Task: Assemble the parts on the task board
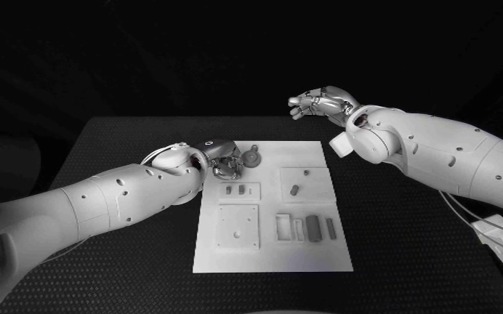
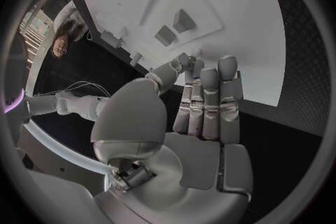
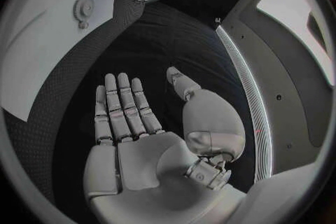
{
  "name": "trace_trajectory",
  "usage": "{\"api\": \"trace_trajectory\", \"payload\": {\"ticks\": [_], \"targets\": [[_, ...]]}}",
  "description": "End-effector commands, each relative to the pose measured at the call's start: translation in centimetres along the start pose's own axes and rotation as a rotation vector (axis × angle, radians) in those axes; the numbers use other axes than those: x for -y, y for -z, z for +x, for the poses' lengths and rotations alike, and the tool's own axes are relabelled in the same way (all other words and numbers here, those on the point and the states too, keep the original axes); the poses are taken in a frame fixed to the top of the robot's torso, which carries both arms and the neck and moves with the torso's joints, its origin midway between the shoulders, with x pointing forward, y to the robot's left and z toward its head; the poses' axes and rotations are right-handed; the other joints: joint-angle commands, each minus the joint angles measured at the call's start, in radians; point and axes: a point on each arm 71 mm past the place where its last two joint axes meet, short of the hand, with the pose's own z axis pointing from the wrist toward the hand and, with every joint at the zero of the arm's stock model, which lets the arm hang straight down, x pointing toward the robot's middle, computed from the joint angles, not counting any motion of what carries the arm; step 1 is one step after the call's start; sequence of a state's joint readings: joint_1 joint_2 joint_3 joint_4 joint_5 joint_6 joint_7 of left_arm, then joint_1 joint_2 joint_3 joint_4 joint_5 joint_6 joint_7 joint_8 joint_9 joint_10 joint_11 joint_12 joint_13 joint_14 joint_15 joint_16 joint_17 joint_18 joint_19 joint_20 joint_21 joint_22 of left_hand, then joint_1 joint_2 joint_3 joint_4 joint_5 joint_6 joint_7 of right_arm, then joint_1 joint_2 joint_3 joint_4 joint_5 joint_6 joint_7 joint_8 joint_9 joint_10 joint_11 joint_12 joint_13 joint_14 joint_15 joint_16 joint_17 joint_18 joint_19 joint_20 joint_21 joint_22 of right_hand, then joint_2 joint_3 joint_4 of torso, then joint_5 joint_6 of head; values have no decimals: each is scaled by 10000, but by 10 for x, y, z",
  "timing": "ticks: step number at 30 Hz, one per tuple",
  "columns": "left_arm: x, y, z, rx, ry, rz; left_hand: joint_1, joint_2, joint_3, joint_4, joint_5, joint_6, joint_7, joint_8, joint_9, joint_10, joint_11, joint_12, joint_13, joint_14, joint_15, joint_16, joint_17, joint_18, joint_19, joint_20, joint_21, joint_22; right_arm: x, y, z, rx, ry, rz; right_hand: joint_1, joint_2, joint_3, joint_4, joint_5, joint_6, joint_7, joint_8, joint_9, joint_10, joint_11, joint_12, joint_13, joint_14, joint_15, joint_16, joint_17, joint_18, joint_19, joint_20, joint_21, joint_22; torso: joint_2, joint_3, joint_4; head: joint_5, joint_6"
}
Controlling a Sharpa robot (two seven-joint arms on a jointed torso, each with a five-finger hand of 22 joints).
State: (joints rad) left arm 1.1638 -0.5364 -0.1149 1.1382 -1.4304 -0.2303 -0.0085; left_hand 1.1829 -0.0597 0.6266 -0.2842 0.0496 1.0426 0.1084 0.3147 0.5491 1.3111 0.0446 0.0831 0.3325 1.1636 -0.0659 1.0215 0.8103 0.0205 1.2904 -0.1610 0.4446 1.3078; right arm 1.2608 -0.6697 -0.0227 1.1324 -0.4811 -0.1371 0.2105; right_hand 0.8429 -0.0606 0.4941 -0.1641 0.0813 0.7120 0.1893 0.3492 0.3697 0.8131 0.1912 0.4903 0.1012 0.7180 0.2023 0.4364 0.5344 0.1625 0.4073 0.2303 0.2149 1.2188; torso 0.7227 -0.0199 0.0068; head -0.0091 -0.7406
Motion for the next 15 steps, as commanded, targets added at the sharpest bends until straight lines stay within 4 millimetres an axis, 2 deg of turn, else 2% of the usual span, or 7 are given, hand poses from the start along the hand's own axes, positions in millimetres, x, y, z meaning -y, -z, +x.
{"api": "trace_trajectory", "payload": {"ticks": [1, 15], "targets": [[1, 0, 2, -301, -221, -15, 6, 72, 38, 34, 34, 98, -4, 31, 17, 84, 9, 34, 11, 67, 14, 9, 9, 799, 49, -1, 26, 176, -1, 0, 1, -134, 25, -139, 89, 0, -37, 11, -18, -87, 392, 46, -12, -26, 17, -22, -11, -49, 20, -65, 10, -158, 61, -8, -63, 12, -1, -4, 3, 3, -6], [-1, 0, 2, -301, -403, -153, 9, 117, 36, 28, 36, 86, 3, 8, 7, 88, 2, -4, 28, 81, 8, 127, 110, 810, 92, -25, 120, 254, -1, 0, 1, -130, 25, -141, 89, 0, -37, 11, -18, -87, 392, 46, -12, -26, 17, -22, -11, -49, 20, -65, 10, -158, 61, -8, -63, 12, -2, -10, 3, -2, -17]]}}
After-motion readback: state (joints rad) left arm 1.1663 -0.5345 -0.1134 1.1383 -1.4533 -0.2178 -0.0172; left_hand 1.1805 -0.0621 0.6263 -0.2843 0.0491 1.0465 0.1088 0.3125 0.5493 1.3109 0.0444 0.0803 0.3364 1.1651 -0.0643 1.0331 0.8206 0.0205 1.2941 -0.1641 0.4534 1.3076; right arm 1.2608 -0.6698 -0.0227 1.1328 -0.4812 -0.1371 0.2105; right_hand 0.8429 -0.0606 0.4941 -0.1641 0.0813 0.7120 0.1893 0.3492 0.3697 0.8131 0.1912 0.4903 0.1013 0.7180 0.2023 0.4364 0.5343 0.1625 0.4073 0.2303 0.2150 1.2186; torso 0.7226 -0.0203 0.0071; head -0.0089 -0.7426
